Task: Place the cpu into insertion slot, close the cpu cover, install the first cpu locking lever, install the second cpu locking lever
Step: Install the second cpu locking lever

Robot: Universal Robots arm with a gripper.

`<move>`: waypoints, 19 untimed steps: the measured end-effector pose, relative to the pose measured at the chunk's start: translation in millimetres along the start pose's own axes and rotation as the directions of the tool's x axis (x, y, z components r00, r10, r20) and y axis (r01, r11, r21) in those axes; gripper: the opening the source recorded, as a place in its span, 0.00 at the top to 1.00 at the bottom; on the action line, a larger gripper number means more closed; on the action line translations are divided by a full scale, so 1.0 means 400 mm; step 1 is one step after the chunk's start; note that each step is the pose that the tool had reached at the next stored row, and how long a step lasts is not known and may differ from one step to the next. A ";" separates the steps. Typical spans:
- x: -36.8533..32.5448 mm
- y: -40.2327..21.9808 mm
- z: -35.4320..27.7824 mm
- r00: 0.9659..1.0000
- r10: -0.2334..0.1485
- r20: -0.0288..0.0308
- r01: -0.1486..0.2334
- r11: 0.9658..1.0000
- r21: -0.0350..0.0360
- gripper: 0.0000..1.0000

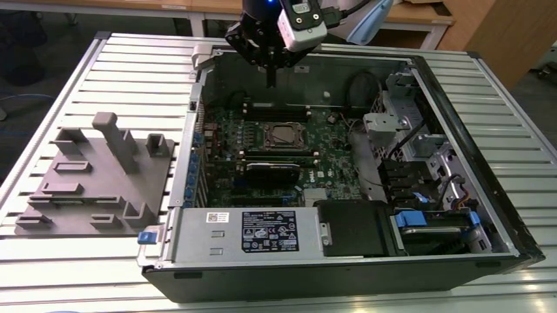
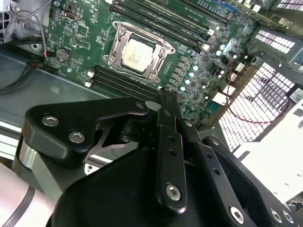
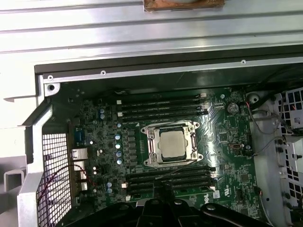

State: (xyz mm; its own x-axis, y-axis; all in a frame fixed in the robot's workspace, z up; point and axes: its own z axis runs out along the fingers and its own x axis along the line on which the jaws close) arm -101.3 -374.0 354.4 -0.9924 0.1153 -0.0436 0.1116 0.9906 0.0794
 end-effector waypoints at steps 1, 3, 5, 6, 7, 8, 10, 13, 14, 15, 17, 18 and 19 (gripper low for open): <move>0.000 0.000 0.000 1.000 0.000 0.000 0.000 1.000 0.000 0.90; 0.000 0.000 0.002 1.000 0.000 -0.001 0.000 1.000 0.000 0.90; 0.000 0.000 0.004 1.000 0.000 -0.004 0.000 1.000 0.000 0.90; 0.000 0.000 0.005 1.000 0.000 -0.005 0.000 1.000 0.001 0.90; 0.000 0.000 0.006 1.000 0.000 -0.006 0.000 1.000 0.001 0.90; 0.000 0.000 0.006 1.000 0.000 -0.006 0.000 1.000 0.001 0.90; 0.000 0.000 0.006 1.000 0.000 -0.006 0.000 1.000 0.001 0.90; 0.000 0.000 0.006 1.000 0.000 -0.006 0.000 1.000 0.001 0.90; 0.000 0.000 0.006 1.000 0.000 -0.006 0.000 1.000 0.001 0.90; 0.000 0.000 0.006 1.000 0.000 -0.006 0.000 1.000 0.001 0.90; 0.000 0.000 0.006 1.000 0.000 -0.006 0.000 1.000 0.001 0.90; 0.000 -0.001 0.007 1.000 0.000 -0.006 0.000 1.000 0.000 0.90; 0.000 -0.001 0.008 1.000 0.000 -0.006 0.000 1.000 0.000 0.90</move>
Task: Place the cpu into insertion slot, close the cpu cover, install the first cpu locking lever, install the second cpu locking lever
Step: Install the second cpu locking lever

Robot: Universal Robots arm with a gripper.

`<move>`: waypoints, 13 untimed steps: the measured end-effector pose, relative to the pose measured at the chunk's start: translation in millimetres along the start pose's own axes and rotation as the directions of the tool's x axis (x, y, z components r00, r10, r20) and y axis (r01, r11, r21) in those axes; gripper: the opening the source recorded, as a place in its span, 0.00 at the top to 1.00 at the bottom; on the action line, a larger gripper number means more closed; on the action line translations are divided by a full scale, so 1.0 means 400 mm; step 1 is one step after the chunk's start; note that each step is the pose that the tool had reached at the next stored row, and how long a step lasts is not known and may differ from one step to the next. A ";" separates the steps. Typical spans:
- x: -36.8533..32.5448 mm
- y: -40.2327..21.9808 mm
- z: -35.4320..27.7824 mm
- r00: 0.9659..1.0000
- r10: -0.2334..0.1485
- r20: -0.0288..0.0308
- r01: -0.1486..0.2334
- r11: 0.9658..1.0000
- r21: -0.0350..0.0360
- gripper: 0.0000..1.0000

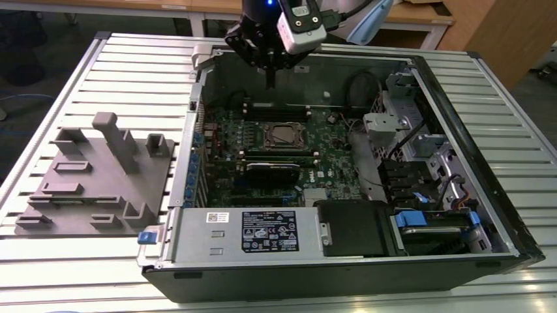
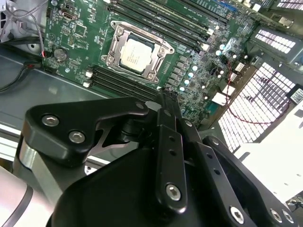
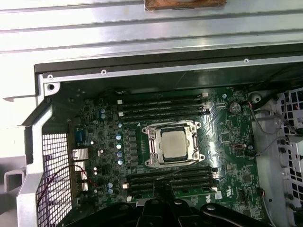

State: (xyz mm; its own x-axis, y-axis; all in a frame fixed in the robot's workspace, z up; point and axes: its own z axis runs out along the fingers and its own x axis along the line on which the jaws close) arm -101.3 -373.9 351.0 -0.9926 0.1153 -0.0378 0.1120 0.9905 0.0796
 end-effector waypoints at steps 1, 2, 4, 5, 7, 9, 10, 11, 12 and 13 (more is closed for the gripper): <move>0.000 0.000 0.002 1.000 0.000 0.000 0.000 1.000 0.000 0.90; 0.000 -0.001 0.006 1.000 0.000 0.000 0.000 1.000 0.000 0.90; 0.001 -0.001 0.014 1.000 0.000 0.000 0.000 1.000 0.000 0.90; 0.001 -0.002 0.019 1.000 0.000 0.000 0.000 1.000 0.000 0.90; 0.001 -0.003 0.028 1.000 0.000 0.000 0.000 1.000 0.000 0.90; 0.001 -0.006 0.032 1.000 0.000 0.000 0.000 1.000 0.000 0.90; 0.001 -0.007 0.034 1.000 0.000 0.000 0.000 1.000 0.000 0.90; 0.001 -0.009 0.037 1.000 0.000 0.000 0.000 1.000 0.000 0.90; 0.001 -0.011 0.039 1.000 0.000 0.000 0.000 1.000 0.001 0.90; 0.001 -0.012 0.040 1.000 0.000 0.000 0.000 1.000 0.001 0.90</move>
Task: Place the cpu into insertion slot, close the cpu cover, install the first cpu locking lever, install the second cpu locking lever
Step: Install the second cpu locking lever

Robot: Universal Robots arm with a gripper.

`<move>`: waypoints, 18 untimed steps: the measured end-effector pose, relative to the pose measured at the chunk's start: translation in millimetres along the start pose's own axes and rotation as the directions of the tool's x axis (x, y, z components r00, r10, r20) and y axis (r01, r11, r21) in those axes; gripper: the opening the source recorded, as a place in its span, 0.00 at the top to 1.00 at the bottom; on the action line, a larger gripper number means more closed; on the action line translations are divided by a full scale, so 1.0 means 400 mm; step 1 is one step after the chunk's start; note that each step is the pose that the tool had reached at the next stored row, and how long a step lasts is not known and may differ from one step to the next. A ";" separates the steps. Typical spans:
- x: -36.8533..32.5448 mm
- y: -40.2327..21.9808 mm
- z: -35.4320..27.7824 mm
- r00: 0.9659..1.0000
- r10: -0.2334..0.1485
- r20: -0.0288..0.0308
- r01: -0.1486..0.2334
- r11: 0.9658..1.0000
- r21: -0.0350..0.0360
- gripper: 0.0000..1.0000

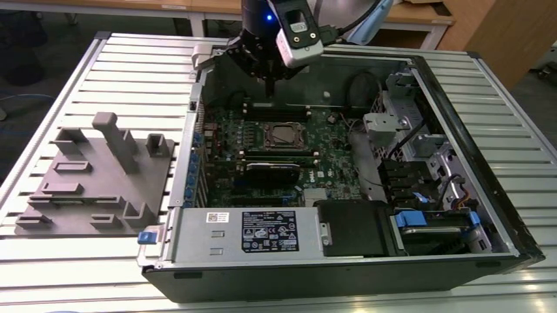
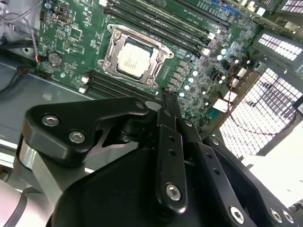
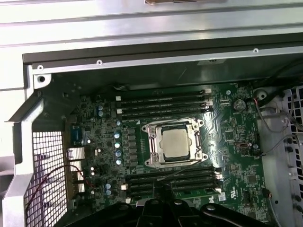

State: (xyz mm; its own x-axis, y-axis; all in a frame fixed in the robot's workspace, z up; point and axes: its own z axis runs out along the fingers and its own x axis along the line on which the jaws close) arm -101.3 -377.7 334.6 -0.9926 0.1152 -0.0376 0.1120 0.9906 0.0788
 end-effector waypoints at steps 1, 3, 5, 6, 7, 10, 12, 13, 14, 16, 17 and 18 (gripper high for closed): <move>0.000 -0.003 0.001 1.000 0.000 0.000 0.000 1.000 0.000 0.90; -0.001 -0.009 0.005 1.000 0.000 0.000 0.000 1.000 0.000 0.90; -0.001 -0.014 0.010 1.000 0.000 0.000 0.000 1.000 0.000 0.90; -0.001 -0.018 0.013 1.000 0.000 0.000 0.000 1.000 0.000 0.90; -0.002 -0.022 0.015 1.000 0.000 0.000 0.000 1.000 0.000 0.90; -0.003 -0.031 0.023 1.000 0.000 0.000 0.000 1.000 0.000 0.90; -0.002 -0.035 0.030 1.000 0.000 0.000 0.000 1.000 0.000 0.90; -0.002 -0.036 0.034 1.000 0.000 0.000 0.000 1.000 0.000 0.90; -0.002 -0.036 0.038 1.000 0.000 0.000 0.000 1.000 0.001 0.90; -0.002 -0.037 0.044 1.000 0.000 0.000 0.000 1.000 0.001 0.90; -0.002 -0.037 0.045 1.000 0.000 0.000 0.000 1.000 0.001 0.90; -0.002 -0.037 0.045 1.000 0.000 0.000 0.000 1.000 0.001 0.90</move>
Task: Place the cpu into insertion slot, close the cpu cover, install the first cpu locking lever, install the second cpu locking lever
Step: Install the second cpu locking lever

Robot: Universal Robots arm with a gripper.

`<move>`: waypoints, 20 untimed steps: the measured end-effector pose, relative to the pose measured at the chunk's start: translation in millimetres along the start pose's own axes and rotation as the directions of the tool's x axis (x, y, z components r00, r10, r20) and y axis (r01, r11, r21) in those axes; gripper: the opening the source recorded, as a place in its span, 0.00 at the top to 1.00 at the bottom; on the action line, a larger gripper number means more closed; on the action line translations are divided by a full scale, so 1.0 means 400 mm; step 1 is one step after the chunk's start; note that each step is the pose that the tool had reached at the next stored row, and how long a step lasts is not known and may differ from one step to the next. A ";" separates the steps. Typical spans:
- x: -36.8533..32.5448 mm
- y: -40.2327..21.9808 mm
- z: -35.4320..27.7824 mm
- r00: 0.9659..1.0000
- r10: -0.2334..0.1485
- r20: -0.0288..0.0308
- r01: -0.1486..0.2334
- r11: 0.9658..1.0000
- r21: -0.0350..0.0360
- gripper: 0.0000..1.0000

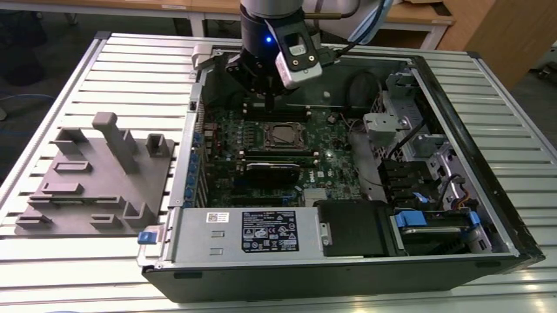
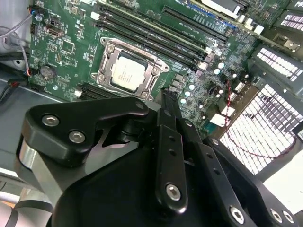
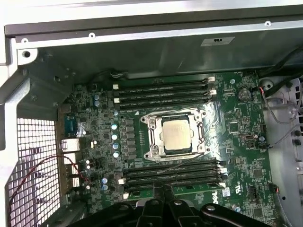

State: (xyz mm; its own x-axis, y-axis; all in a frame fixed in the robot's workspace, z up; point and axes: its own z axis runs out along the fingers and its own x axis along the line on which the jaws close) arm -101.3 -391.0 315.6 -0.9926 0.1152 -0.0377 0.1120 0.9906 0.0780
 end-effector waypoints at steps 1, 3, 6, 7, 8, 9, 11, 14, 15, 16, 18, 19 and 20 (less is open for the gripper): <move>0.000 0.000 0.000 1.000 0.000 0.000 0.000 1.000 0.000 0.90; 0.000 0.000 0.000 1.000 0.000 0.000 0.000 1.000 0.000 0.90; -0.009 0.001 0.001 1.000 0.000 0.000 0.000 1.000 0.000 0.90; -0.013 0.001 0.001 1.000 0.000 0.000 0.000 1.000 0.000 0.90; -0.016 0.002 0.002 1.000 0.000 0.000 0.000 1.000 0.000 0.90; -0.017 0.002 0.003 1.000 0.000 0.000 0.000 1.000 0.000 0.90; -0.017 0.002 0.008 1.000 0.000 0.000 0.000 1.000 0.007 0.90; -0.017 0.001 0.016 1.000 -0.001 0.002 0.001 1.000 0.023 0.90; -0.017 0.001 0.020 1.000 -0.001 0.002 0.001 1.000 0.026 0.90; -0.017 0.000 0.025 1.000 -0.001 0.002 0.001 1.000 0.026 0.90; -0.016 0.000 0.034 1.000 -0.001 0.002 0.001 1.000 0.026 0.90; -0.016 -0.001 0.038 1.000 -0.001 0.002 0.001 1.000 0.026 0.90; -0.016 -0.001 0.043 1.000 -0.001 0.002 0.001 1.000 0.026 0.90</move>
State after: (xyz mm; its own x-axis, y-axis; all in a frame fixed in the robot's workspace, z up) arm -94.2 -391.0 298.8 -0.9926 0.1142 -0.0403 0.1121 0.9923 0.0521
